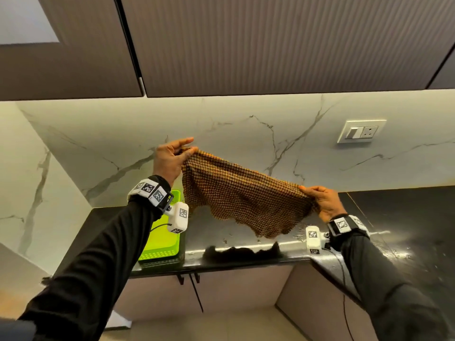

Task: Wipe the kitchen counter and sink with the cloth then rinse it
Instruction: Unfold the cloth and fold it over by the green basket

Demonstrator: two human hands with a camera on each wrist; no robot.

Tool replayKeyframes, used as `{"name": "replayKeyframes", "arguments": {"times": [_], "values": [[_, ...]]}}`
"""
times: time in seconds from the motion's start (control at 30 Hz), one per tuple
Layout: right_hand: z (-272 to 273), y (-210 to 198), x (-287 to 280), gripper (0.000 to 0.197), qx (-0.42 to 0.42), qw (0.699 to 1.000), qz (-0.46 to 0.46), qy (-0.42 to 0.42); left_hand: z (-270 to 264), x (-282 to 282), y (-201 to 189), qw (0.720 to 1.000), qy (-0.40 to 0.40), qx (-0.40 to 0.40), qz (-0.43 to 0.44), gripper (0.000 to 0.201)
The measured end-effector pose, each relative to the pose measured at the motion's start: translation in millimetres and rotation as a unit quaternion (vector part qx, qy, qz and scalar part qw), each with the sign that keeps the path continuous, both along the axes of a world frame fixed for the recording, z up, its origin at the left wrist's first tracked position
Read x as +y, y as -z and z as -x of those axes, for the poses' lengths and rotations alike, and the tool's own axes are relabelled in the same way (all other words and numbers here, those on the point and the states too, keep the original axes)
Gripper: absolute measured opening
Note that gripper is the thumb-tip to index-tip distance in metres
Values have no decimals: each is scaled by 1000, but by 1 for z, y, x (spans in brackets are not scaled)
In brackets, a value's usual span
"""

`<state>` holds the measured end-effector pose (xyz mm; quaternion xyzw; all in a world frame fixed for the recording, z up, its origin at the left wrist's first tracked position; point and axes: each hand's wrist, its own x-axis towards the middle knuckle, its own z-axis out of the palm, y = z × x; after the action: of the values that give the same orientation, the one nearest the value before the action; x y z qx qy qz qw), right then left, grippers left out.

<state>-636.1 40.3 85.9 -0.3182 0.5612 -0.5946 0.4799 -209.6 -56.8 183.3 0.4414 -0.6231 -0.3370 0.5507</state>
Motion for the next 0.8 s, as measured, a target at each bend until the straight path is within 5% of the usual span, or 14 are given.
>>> {"name": "replayKeyframes", "arguments": {"times": [0.17, 0.3, 0.6, 0.8], "values": [[19, -30, 3, 24, -97, 989, 64, -88, -10, -9, 30, 997, -63, -5, -44, 19], [34, -32, -5, 22, -136, 987, 87, 13, -16, -5, 36, 996, -71, -46, -27, 9], [8, -20, -16, 11, -207, 963, 51, 166, 5, 0, 48, 968, -126, 116, -184, 28], [-66, -29, -2, 22, -221, 967, 88, 92, 60, 35, 65, 954, -18, 200, -222, 14]]}}
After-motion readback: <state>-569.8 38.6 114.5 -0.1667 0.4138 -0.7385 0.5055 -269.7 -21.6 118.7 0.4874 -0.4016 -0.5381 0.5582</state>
